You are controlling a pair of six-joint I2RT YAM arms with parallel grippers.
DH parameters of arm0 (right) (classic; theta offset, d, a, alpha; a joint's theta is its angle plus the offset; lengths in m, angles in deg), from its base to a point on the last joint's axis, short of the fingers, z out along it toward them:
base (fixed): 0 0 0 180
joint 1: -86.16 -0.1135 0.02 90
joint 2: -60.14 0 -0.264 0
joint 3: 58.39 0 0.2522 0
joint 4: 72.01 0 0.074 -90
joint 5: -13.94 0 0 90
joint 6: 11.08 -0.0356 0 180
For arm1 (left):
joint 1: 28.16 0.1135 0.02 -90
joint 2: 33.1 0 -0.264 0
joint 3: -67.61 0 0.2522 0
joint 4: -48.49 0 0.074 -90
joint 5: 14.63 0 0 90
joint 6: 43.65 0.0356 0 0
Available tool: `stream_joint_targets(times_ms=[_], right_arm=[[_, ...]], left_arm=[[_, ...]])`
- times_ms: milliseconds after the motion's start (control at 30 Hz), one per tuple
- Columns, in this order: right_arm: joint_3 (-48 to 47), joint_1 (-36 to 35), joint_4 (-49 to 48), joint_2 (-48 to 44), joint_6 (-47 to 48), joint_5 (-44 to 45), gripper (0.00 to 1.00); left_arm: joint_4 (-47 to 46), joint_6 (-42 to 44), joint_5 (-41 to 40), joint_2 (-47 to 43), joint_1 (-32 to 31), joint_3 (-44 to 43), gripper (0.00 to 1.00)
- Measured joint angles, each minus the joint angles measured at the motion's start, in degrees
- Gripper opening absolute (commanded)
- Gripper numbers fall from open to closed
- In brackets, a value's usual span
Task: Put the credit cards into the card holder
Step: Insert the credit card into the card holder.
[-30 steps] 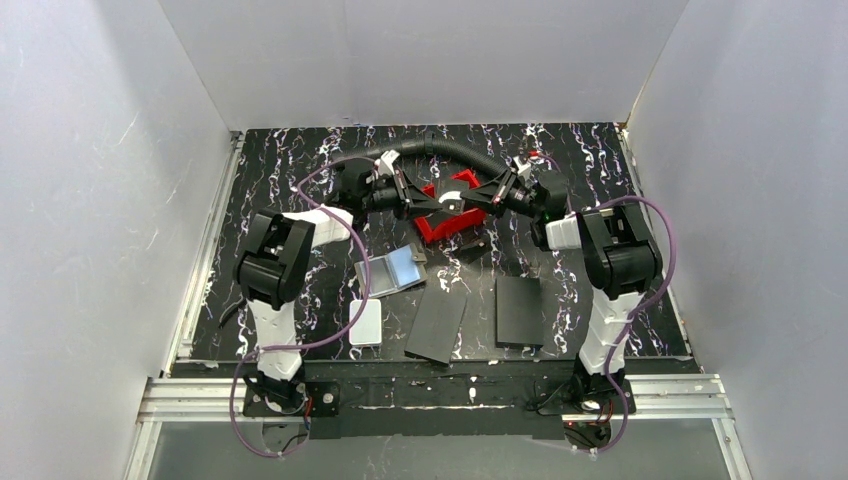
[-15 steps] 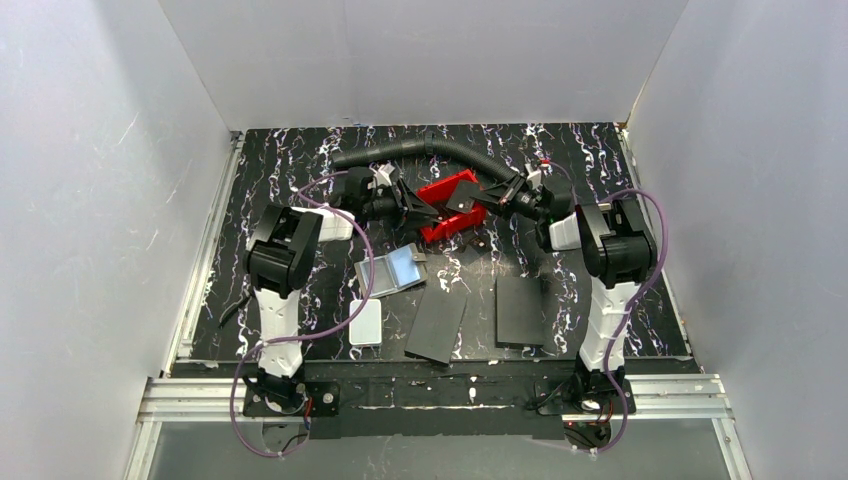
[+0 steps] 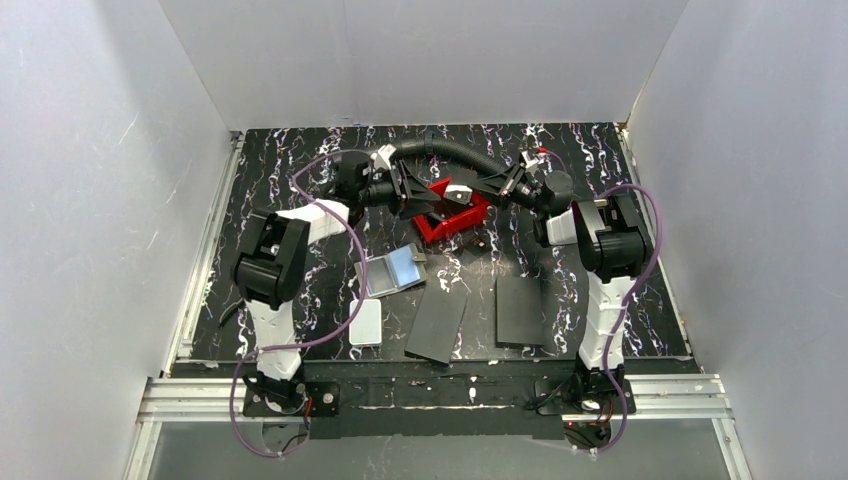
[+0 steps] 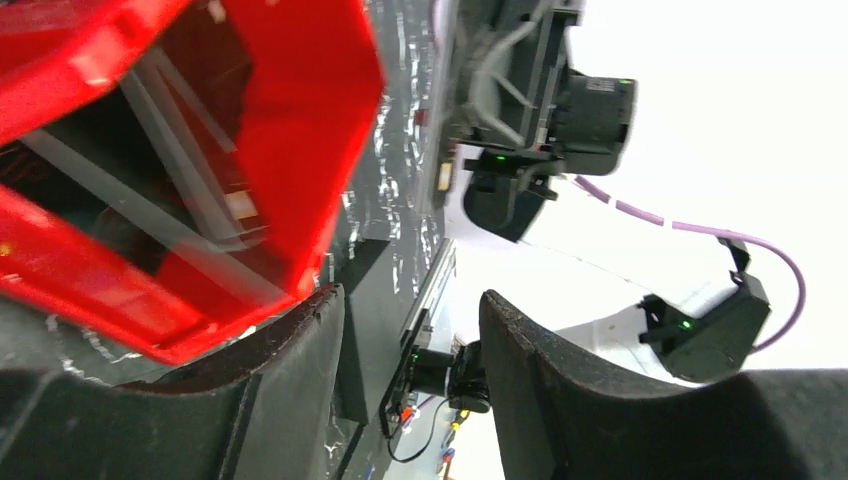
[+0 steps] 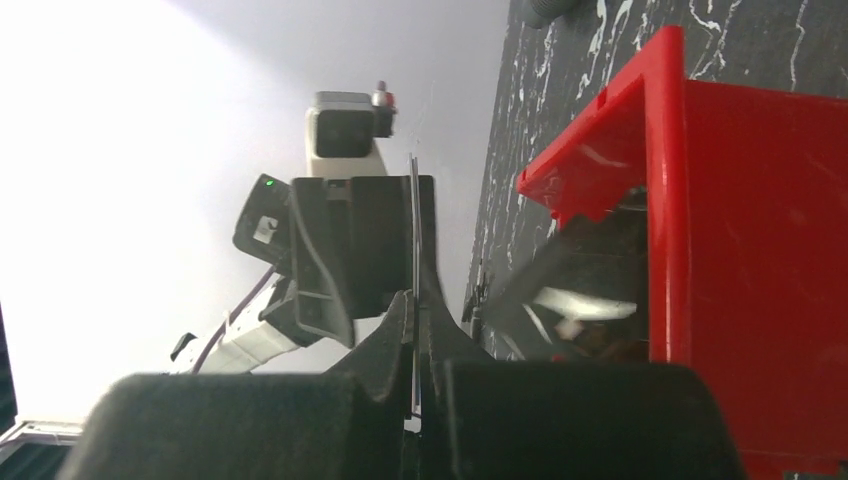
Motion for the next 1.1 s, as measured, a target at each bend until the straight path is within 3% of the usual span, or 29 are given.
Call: stream_joint_targets(times_ms=[333, 733, 1000, 1100], right_arm=[[0.0, 0.0, -4.0, 0.0, -1.9, 0.0, 0.01], [0.0, -0.2, -9.2, 0.0, -4.0, -3.4, 0.01], [0.0, -0.6, -11.6, 0.0, -4.8, -7.6, 0.01], [-0.4, -0.8, -11.9, 0.0, -5.6, -8.7, 0.01]], left_arm=[[-0.8, -1.0, 1.3, -3.6, -0.9, -2.5, 0.53], [-0.4, -1.5, 1.3, -3.6, -1.6, -6.0, 0.46], [1.0, 0.2, -0.2, -3.0, -0.7, -8.5, 0.47], [1.9, 0.5, -1.1, -1.5, -0.7, -10.3, 0.43]])
